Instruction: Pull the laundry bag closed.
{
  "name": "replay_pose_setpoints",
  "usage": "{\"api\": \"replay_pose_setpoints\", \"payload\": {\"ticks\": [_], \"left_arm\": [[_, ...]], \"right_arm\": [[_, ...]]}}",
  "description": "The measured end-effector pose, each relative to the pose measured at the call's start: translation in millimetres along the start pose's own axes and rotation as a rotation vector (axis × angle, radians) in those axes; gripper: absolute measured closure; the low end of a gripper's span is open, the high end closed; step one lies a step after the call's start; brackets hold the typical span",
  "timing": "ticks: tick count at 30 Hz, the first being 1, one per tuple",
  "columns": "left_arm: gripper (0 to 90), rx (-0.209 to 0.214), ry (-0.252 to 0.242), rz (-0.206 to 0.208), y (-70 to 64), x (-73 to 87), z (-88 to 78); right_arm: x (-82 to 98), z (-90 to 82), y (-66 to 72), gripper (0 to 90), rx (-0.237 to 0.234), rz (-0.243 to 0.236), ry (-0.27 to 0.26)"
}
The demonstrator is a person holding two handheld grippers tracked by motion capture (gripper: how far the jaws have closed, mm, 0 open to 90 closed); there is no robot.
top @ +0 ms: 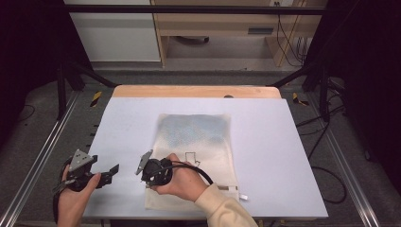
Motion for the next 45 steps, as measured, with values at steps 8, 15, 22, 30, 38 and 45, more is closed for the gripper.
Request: {"api": "replay_pose_setpoints", "payload": {"ticks": [8, 15, 22, 30, 38, 45], "left_arm": [[12.4, 0.01, 0.005, -0.001, -3.1, 0.4, 0.2], [12.8, 0.025, 0.007, -0.003, -6.5, 0.7, -3.5], [12.0, 0.098, 0.025, 0.003, -20.2, 4.3, -16.0], [8.7, 0.221, 0.074, 0.045, -49.9, 7.0, -18.8], [8.3, 0.318, 0.096, 0.08, -78.4, 11.6, -17.8], [10.4, 0.368, 0.11, 0.063, -97.4, 13.4, -6.5]], "right_arm": [[0.1, 12.2, 6.5, 71.4, -0.051, 0.016, 0.003], [2.5, 23.8, 9.7, 75.0, -0.066, 0.011, 0.04], [0.3, 14.9, 6.5, 81.7, -0.078, 0.03, 0.011], [-1.0, 3.7, 3.2, 81.6, -0.095, 0.047, -0.016], [-3.5, -3.0, 0.5, 81.6, -0.082, 0.044, -0.035], [-4.1, -6.8, 0.3, 81.7, -0.068, 0.036, -0.045]]}}
Point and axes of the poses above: each handheld gripper's, and its own axes: z roughly forward along the jaws, x roughly out of its underside, y roughly to its left, the point moved 7 cm from there along z, roughly forward along the jaws, and after that the axes turned 1 degree about -y, right-handed, at the moved point
